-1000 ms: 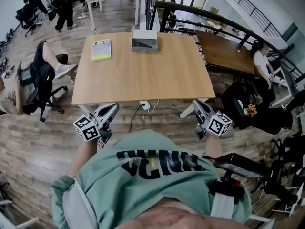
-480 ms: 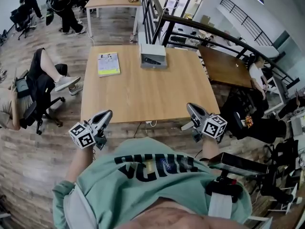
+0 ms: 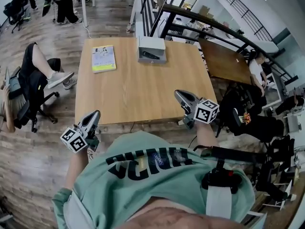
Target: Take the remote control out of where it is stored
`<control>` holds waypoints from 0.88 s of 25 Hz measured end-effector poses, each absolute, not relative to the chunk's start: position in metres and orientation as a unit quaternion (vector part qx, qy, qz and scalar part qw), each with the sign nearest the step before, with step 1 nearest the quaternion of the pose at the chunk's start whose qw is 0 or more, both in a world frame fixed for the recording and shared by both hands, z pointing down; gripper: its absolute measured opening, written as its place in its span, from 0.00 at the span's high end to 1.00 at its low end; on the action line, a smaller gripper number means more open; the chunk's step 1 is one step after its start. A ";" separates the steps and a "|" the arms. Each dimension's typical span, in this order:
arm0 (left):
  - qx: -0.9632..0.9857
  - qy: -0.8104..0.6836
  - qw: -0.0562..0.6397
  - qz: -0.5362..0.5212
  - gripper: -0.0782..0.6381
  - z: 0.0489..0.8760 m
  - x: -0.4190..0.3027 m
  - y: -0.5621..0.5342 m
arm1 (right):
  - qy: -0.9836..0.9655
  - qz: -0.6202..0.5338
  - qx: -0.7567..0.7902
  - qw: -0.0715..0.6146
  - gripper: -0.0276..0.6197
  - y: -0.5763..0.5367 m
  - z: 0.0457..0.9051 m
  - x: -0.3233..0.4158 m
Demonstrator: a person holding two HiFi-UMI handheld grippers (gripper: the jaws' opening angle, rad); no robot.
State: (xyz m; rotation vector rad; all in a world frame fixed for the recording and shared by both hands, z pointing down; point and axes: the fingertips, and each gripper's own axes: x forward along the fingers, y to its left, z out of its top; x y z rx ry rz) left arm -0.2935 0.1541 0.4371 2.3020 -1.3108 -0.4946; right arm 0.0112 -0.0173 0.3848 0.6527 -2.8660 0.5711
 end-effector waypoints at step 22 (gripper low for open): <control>0.771 -0.583 0.232 -0.110 0.89 0.424 -0.107 -0.028 | -0.948 0.305 0.088 0.014 0.96 -0.274 0.458 0.110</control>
